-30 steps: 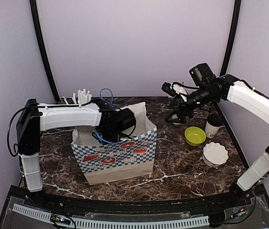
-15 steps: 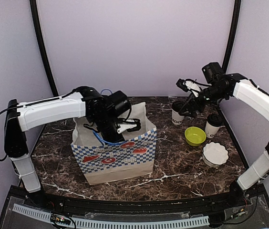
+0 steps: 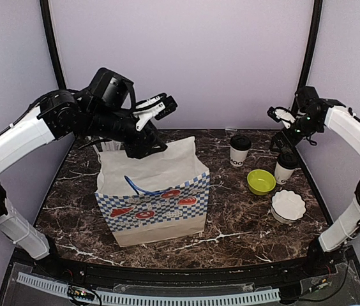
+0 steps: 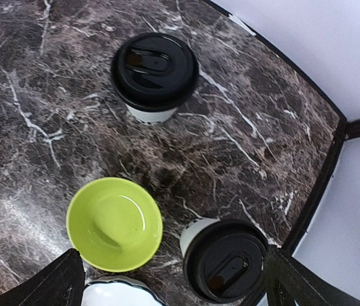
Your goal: Pack the takeout coffee
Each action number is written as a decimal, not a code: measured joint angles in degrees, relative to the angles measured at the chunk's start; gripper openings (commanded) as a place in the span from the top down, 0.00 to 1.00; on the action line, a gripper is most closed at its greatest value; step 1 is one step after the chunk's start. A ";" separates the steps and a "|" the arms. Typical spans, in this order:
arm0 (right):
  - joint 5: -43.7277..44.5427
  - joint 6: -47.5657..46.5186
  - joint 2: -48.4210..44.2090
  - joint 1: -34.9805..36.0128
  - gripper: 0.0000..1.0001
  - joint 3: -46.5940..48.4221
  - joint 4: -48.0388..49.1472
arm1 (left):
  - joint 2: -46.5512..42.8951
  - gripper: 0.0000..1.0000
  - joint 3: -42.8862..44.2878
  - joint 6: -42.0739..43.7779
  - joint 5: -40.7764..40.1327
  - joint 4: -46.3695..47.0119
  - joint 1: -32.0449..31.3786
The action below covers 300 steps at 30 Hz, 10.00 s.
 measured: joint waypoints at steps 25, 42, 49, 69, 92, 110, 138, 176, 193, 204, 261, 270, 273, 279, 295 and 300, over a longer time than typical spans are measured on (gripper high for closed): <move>11.04 1.38 13.20 -5.99 0.07 5.99 -9.49 | -33.64 0.25 -47.78 8.66 2.21 58.93 0.07; 7.80 2.84 19.28 -9.25 0.19 10.56 -11.96 | -33.77 0.26 -48.04 8.85 1.77 60.04 0.07; 6.75 3.26 19.67 -9.25 0.18 10.91 -12.79 | -33.77 0.25 -48.06 9.27 1.62 60.04 0.07; 7.13 4.13 17.73 -9.25 0.35 9.81 -13.29 | -33.29 0.25 -44.83 10.10 -3.65 55.23 0.07; -27.98 0.61 -9.18 4.50 0.41 19.82 -13.00 | -13.53 0.28 -16.00 -3.54 5.14 10.43 10.45; -32.85 -2.86 -2.82 26.58 0.41 27.87 -13.16 | -0.48 0.82 -9.25 2.45 13.38 7.02 11.21; -6.32 -14.19 8.15 46.90 0.42 32.68 -14.64 | 6.80 1.00 0.11 -0.59 26.10 10.16 11.30; 25.46 -17.22 3.34 64.00 0.48 14.49 -21.27 | -7.69 0.34 -4.76 3.04 23.78 15.89 4.87; 33.86 -21.46 -1.68 64.19 0.49 0.39 -4.68 | -12.04 0.35 -18.45 5.66 18.69 26.69 9.66; 35.60 -22.56 -6.62 64.19 0.50 -8.90 1.92 | -17.64 0.34 -28.94 4.70 16.35 40.26 12.98; 36.33 -27.85 -2.58 60.00 0.52 -20.41 20.44 | -20.06 0.35 -34.60 4.11 16.59 45.46 14.75; 35.87 -27.54 -0.96 58.77 0.53 -18.82 20.44 | -20.06 0.34 -34.62 4.11 16.59 45.46 14.75; 35.52 -27.56 -0.81 58.53 0.53 -18.71 20.52 | -20.06 0.34 -34.62 4.11 16.59 45.46 14.75; 35.28 -27.65 -0.09 57.96 0.53 -18.71 21.79 | -20.06 0.35 -34.62 4.13 16.59 45.46 14.75; 30.60 -25.79 6.95 54.42 0.53 -8.35 16.55 | -20.28 0.34 -34.62 4.83 14.80 45.24 14.75; 27.47 -24.13 11.98 51.36 0.53 -1.18 11.91 | -21.24 0.34 -34.62 5.73 12.87 44.96 14.75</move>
